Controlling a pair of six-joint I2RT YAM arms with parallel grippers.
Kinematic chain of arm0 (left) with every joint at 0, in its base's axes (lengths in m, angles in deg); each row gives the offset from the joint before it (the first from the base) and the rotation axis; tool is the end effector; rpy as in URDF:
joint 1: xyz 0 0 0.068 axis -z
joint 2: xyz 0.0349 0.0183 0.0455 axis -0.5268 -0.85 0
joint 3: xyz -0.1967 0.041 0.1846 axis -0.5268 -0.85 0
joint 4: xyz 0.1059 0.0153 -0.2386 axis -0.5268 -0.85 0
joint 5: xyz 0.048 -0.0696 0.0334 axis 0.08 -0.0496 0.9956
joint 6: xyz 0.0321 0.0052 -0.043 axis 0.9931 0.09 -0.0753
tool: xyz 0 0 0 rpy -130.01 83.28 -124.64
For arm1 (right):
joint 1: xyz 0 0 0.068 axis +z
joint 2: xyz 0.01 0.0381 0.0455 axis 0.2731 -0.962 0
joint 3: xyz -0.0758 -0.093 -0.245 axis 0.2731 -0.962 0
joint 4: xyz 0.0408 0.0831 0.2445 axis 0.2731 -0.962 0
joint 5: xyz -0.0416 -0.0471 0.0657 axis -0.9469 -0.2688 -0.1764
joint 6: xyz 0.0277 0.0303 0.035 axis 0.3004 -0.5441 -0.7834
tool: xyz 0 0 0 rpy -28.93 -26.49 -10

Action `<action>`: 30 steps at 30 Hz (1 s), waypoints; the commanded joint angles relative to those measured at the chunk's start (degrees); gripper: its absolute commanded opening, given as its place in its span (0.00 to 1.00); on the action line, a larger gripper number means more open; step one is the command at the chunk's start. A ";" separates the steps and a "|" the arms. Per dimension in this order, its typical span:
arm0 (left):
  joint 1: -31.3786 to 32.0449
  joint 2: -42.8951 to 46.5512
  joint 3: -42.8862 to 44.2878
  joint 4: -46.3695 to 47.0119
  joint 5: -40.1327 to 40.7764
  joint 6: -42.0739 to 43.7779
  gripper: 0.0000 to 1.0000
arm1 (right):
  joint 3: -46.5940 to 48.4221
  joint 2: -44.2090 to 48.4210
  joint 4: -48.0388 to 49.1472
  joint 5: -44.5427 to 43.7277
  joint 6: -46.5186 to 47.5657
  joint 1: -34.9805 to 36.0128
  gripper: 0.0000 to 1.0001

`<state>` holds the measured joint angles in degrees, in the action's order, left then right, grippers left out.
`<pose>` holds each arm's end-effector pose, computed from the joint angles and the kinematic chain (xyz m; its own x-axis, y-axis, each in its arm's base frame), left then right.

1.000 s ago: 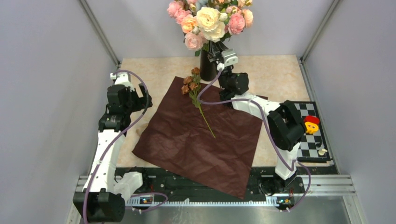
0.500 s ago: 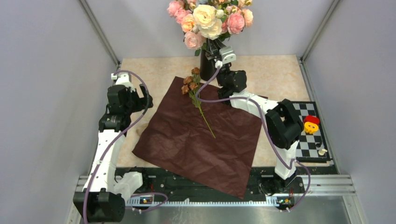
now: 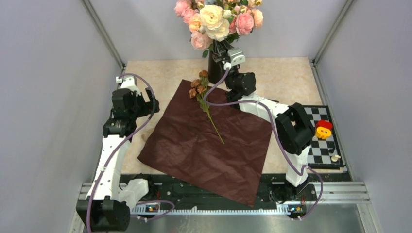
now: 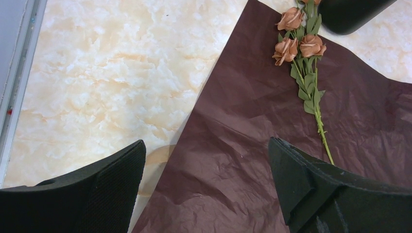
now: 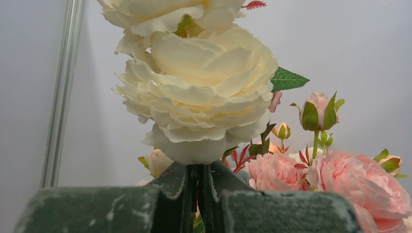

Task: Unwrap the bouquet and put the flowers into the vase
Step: Insert the fake flower into the vase.

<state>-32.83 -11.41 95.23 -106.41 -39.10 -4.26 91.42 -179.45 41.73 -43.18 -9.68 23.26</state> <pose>0.2142 0.0026 0.3362 -0.4614 -0.2274 -0.8575 -0.0866 0.9735 -0.2116 0.3337 0.2666 0.3942 0.7855 0.2068 -0.5833 -0.3353 0.9344 -0.1203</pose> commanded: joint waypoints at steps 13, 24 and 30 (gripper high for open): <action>-0.28 1.73 -0.38 2.33 -1.16 -0.08 0.99 | -2.83 -0.40 -7.78 -2.36 -4.50 -1.67 0.00; -0.28 2.06 -0.47 2.39 -1.25 -0.08 0.99 | -5.35 1.98 -7.47 -2.27 -4.46 -1.76 0.00; -0.28 2.16 -0.46 2.39 -1.17 -0.11 0.99 | -6.39 3.41 -7.41 -1.79 -4.22 -1.61 0.00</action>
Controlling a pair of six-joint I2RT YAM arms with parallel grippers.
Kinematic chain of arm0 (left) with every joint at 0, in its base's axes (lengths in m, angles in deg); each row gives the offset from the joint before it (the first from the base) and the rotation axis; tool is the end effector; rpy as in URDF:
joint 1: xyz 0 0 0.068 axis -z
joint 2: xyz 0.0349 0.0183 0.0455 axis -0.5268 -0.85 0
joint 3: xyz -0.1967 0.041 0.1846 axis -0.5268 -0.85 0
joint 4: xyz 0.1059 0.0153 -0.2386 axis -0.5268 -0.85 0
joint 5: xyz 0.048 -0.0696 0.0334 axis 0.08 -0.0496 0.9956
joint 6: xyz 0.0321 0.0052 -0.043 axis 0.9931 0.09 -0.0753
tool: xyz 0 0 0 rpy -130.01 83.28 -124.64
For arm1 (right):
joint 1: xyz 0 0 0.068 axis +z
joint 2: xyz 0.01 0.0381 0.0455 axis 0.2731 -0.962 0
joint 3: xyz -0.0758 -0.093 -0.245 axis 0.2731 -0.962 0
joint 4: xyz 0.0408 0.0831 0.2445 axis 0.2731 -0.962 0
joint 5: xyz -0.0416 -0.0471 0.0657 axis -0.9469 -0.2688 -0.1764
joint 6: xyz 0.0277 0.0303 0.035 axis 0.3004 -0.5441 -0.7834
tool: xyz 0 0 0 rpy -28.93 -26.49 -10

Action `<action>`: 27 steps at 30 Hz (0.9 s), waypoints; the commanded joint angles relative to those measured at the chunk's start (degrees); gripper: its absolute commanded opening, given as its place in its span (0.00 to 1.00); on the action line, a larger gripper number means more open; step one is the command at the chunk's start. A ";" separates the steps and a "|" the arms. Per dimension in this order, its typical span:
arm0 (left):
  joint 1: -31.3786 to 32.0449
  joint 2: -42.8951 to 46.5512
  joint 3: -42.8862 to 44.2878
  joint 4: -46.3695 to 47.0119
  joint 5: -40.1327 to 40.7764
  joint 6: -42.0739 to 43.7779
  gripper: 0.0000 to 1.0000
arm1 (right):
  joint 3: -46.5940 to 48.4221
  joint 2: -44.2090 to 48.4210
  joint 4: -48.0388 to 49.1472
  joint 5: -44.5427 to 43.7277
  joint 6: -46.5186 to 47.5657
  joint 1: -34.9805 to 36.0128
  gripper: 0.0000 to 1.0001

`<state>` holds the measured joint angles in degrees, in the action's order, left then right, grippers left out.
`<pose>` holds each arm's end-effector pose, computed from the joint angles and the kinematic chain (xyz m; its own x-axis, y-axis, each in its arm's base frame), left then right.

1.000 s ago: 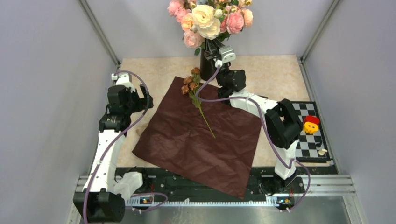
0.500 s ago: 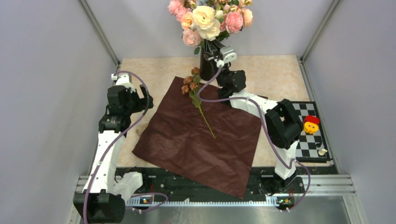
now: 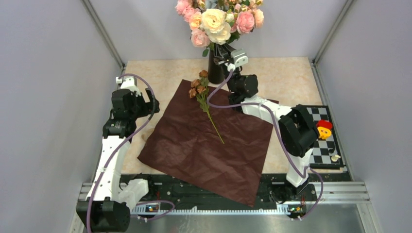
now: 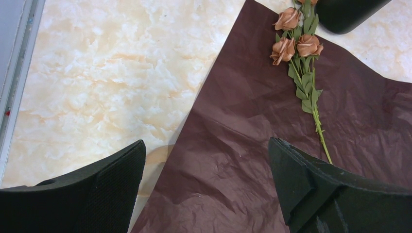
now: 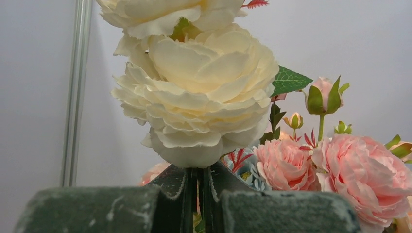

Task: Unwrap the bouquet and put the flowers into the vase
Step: Insert the fake flower into the vase.

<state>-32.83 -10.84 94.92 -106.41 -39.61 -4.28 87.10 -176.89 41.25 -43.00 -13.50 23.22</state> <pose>0.2121 0.0022 0.3363 -0.4592 -0.2277 -0.8587 -0.0781 0.9732 -0.2162 0.3264 0.2605 0.3881 0.7437 0.2534 -0.6186 -0.3905 0.9157 -0.0944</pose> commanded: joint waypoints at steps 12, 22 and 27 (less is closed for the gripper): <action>-0.28 1.76 -0.25 2.46 -0.84 -0.19 0.99 | -2.19 0.99 -3.26 -6.15 7.64 1.28 0.00; -0.28 1.89 -0.33 2.49 -0.84 -0.23 0.99 | 1.17 0.27 0.80 -9.03 10.14 1.37 0.00; -0.28 2.03 -0.34 2.58 -0.93 -0.23 0.99 | 2.19 0.46 1.01 -8.19 10.49 1.37 0.00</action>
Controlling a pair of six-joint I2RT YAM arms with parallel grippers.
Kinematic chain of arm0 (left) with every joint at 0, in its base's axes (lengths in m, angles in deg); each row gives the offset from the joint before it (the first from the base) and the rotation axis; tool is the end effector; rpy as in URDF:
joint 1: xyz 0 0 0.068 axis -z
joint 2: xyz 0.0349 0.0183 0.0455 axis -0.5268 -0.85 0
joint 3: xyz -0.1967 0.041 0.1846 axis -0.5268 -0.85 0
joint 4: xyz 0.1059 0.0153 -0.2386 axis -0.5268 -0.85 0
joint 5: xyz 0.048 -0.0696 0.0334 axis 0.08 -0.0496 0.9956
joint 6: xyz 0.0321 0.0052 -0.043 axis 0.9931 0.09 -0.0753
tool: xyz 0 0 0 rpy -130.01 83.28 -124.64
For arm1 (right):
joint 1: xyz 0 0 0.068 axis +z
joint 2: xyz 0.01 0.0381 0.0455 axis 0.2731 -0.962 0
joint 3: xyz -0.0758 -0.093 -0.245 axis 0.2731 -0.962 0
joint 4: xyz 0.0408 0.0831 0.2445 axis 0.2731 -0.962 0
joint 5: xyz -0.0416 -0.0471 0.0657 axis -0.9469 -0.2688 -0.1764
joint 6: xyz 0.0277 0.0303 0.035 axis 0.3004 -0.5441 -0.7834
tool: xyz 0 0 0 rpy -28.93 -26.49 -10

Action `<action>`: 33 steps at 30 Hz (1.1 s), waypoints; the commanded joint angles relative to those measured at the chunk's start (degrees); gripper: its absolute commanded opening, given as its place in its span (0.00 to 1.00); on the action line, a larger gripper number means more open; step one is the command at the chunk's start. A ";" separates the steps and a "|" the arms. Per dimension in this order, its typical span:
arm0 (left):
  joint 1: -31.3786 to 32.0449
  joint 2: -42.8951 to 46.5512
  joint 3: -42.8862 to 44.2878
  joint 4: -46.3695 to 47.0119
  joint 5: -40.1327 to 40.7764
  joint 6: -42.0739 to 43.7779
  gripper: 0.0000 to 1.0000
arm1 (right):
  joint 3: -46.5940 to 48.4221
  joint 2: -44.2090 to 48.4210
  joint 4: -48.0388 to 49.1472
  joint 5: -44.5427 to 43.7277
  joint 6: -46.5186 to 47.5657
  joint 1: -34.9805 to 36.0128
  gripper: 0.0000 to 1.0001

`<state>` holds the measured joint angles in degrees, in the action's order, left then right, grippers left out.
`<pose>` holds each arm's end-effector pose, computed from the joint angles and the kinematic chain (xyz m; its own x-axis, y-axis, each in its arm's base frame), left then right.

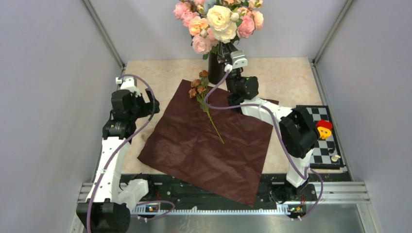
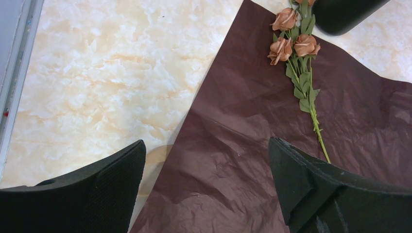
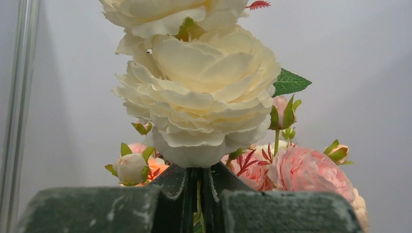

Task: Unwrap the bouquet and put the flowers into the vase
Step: Insert the fake flower into the vase.

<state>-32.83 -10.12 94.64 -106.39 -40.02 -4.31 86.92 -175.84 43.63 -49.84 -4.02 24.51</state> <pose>0.2093 0.0019 0.3371 -0.4537 -0.2280 -0.8615 -0.0704 0.9729 -0.2204 0.3163 0.2587 0.3965 0.7929 0.1256 -0.5962 -0.2182 0.9722 -0.0854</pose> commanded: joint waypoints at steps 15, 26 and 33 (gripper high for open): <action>-0.28 1.39 -0.32 2.80 -1.19 -0.47 0.99 | 1.52 3.96 -4.93 2.48 6.61 1.04 0.00; -0.28 1.36 -0.36 2.82 -1.22 -0.51 0.99 | 2.98 3.98 -3.47 3.78 7.06 1.04 0.00; -0.28 1.39 -0.40 2.73 -1.04 -0.47 0.99 | 3.23 1.14 -2.51 3.43 4.50 0.95 0.00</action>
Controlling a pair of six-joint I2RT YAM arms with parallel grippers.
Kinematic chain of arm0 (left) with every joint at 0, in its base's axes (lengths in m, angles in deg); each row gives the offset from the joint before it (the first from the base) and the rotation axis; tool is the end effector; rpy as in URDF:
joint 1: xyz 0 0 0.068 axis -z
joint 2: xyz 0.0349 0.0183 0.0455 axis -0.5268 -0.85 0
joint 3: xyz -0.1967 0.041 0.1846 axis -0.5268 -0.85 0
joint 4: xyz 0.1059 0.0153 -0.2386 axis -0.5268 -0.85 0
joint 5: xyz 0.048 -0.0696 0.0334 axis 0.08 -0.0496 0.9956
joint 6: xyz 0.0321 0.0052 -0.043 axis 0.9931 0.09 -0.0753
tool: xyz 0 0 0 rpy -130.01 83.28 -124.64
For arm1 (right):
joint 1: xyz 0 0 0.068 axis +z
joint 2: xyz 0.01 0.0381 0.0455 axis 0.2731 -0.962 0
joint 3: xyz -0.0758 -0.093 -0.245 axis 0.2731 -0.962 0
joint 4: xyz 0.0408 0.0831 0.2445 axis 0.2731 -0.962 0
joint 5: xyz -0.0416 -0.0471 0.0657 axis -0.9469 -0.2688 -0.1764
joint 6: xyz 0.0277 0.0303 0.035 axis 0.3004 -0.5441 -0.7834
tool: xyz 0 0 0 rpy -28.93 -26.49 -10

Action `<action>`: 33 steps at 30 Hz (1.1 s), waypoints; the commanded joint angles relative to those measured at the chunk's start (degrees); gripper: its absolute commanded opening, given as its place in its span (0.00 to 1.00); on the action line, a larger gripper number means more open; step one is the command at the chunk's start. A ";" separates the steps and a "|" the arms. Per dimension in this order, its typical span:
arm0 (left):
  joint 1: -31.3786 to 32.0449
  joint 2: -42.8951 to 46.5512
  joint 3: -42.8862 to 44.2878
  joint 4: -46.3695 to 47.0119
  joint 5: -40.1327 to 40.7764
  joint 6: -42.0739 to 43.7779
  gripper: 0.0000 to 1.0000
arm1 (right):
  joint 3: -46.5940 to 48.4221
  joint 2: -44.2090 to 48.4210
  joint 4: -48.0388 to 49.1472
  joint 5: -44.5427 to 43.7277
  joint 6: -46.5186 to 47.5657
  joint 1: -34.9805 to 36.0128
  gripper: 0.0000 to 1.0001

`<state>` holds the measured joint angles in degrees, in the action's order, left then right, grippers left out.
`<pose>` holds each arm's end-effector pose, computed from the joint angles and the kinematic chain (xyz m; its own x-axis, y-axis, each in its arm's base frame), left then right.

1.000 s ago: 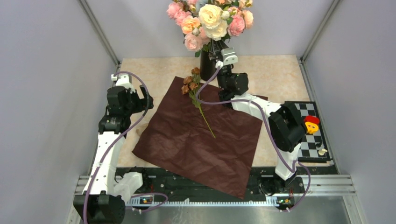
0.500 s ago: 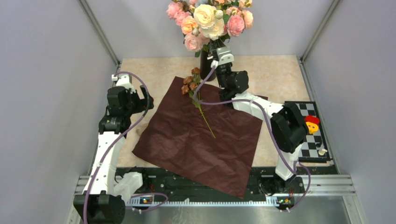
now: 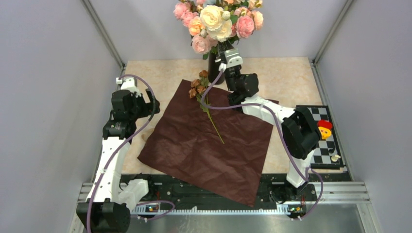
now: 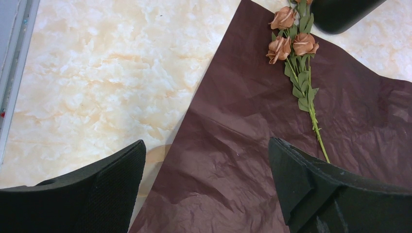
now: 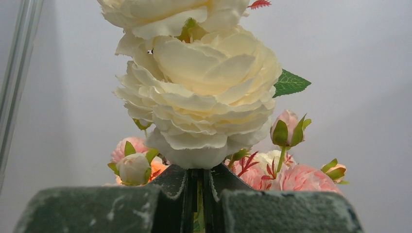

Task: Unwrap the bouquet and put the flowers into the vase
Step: Insert the fake flower into the vase.

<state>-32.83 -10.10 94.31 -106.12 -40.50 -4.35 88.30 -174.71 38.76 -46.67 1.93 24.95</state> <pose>0.2095 0.0016 0.3356 -0.4559 -0.2286 -0.8602 -0.0637 0.9724 -0.2247 0.3139 0.2633 0.4065 0.8090 0.0213 -0.5874 -0.1745 0.9630 -0.2054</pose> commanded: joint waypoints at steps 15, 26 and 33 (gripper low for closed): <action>-0.28 1.07 -0.08 2.46 -0.82 -0.43 0.99 | -1.22 -1.88 1.42 -1.16 -9.37 -1.39 0.00; -0.28 1.19 -0.16 2.46 -0.91 -0.43 0.99 | -2.83 1.19 -1.15 -0.37 -8.36 -1.45 0.00; -0.28 1.78 -0.34 2.76 -0.95 -0.60 0.99 | -2.08 6.39 -6.27 0.98 -4.21 -0.81 0.00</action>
<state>-32.83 -10.10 94.31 -105.99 -40.72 -4.37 86.00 -173.02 37.38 -46.00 -4.78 24.12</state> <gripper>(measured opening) 0.986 0.025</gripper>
